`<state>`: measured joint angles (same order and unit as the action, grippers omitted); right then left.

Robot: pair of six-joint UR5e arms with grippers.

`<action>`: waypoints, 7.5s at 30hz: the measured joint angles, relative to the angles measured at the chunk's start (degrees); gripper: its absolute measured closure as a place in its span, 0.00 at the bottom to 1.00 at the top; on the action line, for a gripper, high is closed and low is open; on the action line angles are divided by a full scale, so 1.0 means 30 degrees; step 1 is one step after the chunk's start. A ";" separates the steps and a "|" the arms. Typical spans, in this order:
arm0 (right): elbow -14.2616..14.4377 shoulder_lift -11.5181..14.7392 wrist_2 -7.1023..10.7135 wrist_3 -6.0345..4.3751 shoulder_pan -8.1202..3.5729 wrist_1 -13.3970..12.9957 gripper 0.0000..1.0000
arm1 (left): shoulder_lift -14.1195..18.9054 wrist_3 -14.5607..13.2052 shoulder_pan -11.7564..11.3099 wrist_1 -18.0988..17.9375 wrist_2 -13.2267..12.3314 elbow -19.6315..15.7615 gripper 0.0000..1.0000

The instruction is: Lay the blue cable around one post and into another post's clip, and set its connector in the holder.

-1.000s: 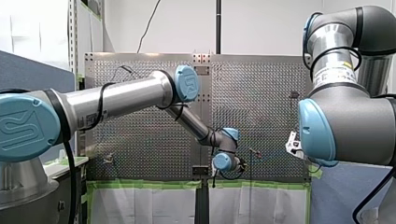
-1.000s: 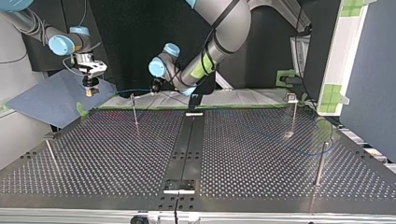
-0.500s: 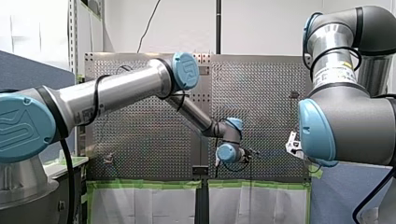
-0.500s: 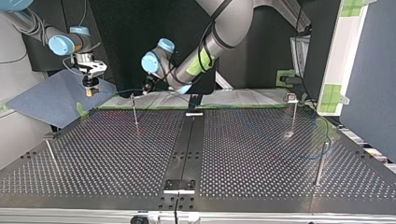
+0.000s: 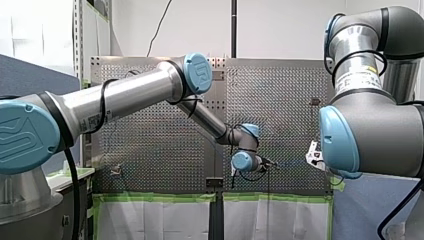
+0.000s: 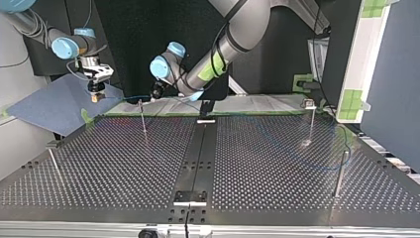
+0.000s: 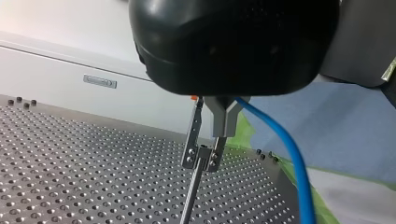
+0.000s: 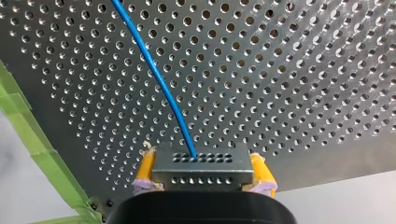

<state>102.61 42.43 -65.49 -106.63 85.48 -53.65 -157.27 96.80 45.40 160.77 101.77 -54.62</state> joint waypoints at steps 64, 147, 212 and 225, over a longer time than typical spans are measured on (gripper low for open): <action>-0.1246 -0.0996 0.0059 -0.0222 0.0142 0.0463 1.00 | -0.1755 0.1879 -0.1877 0.0805 -0.1367 0.2135 1.00; -0.4564 -0.2165 0.0112 -0.0050 0.0658 0.2575 1.00 | -0.0265 -0.0024 -0.1846 0.1340 -0.2116 0.0863 0.02; -0.4564 -0.2787 0.0060 0.0219 0.0533 0.2796 1.00 | 0.1463 0.0730 0.0506 0.1310 -0.0026 -0.0915 0.02; -0.4565 -0.2814 0.0059 0.0233 0.0578 0.2792 1.00 | 0.1460 0.1138 0.0542 0.1459 0.0880 -0.0916 0.02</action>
<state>88.91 33.99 -65.31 -105.93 87.21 -45.27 -152.89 100.21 47.03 165.15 104.41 -57.37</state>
